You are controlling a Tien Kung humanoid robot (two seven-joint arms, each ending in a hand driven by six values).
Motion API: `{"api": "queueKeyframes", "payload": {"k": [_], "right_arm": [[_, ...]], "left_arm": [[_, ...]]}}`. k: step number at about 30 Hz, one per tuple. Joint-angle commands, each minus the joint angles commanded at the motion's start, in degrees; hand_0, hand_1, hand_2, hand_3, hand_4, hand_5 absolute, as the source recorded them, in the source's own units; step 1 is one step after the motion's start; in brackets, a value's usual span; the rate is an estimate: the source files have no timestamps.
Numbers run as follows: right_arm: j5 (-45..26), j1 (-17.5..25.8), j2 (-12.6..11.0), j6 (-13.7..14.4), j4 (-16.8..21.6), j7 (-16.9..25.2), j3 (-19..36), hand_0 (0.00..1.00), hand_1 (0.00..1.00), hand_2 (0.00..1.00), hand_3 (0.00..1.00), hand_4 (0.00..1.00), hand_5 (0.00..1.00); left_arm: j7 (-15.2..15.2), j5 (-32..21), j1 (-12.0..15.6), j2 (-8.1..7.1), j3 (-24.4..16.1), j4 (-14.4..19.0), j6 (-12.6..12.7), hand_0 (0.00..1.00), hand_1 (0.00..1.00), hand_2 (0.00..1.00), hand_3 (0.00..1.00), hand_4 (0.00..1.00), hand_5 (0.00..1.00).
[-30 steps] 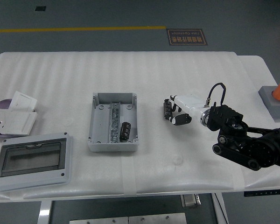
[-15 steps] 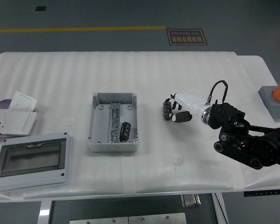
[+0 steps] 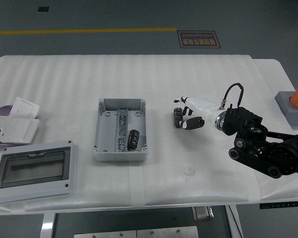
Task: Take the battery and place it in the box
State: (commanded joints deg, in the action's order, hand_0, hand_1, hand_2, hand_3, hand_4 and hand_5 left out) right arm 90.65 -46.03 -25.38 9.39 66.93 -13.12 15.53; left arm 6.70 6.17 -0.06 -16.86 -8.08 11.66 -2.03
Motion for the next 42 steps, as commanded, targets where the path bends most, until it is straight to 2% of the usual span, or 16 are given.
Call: {"api": "queueKeyframes", "payload": {"k": [1,12,18,24,25,29,30,36,37,42], "right_arm": [[0.02,-0.05,0.07,-0.02,-0.12,-0.03,-0.08,0.691,0.579,0.841,0.998,0.865,0.485],[0.65,-1.75,1.54,-1.92,-4.18,-0.97,-3.4,0.685,0.571,0.859,0.998,0.879,0.493],[1.76,-2.41,1.99,-2.35,-5.01,-1.55,-4.69,0.683,0.564,0.854,0.998,0.896,0.516],[1.9,-2.73,2.42,-1.73,-5.62,-1.87,-5.26,0.681,0.561,0.833,0.998,0.896,0.516],[1.93,-2.76,2.51,-1.49,-5.66,-1.93,-5.31,0.677,0.551,0.779,0.998,0.896,0.521],[2.08,-2.83,2.78,-0.56,-5.68,-1.92,-5.43,0.677,0.551,0.779,0.998,0.896,0.521],[2.09,-2.85,2.84,-0.26,-5.65,-1.82,-5.44,0.665,0.541,0.723,0.951,0.88,0.516],[2.14,-2.95,2.95,0.46,-5.4,-1.51,-5.52,0.665,0.541,0.723,0.951,0.88,0.516],[2.11,-2.97,2.98,0.5,-5.41,-1.48,-5.56,0.637,0.511,0.671,0.812,0.763,0.401],[1.97,-3.04,3.26,0.31,-5.94,-1.53,-6.2,0.637,0.511,0.671,0.812,0.763,0.401]], "left_arm": [[0.0,0.01,-0.01,-0.01,0.0,0.0,0.0,0.62,0.646,0.519,0.555,0.566,0.415],[-0.02,0.15,-0.29,-0.07,-0.09,-0.02,-0.02,0.62,0.646,0.519,0.554,0.569,0.418],[-0.03,0.17,-0.41,-0.06,-0.07,-0.02,-0.03,0.62,0.646,0.518,0.554,0.562,0.413],[-0.06,0.25,-0.53,-0.05,-0.06,0.0,-0.01,0.62,0.645,0.519,0.554,0.553,0.406],[-0.07,0.24,-0.53,-0.04,-0.05,0.0,-0.01,0.62,0.646,0.518,0.554,0.552,0.406],[-0.09,0.17,-0.49,-0.02,0.06,-0.01,-0.02,0.62,0.646,0.518,0.554,0.552,0.406],[-0.1,0.2,-0.48,-0.02,0.03,0.0,-0.02,0.619,0.646,0.518,0.554,0.548,0.406],[-0.11,0.28,-0.55,-0.02,-0.08,0.0,-0.02,0.619,0.646,0.518,0.554,0.548,0.406],[-0.1,0.3,-0.57,-0.02,-0.08,0.0,-0.02,0.62,0.646,0.519,0.555,0.549,0.404],[-0.1,0.38,-0.67,-0.06,-0.09,0.02,-0.03,0.62,0.646,0.519,0.555,0.549,0.404]]}}
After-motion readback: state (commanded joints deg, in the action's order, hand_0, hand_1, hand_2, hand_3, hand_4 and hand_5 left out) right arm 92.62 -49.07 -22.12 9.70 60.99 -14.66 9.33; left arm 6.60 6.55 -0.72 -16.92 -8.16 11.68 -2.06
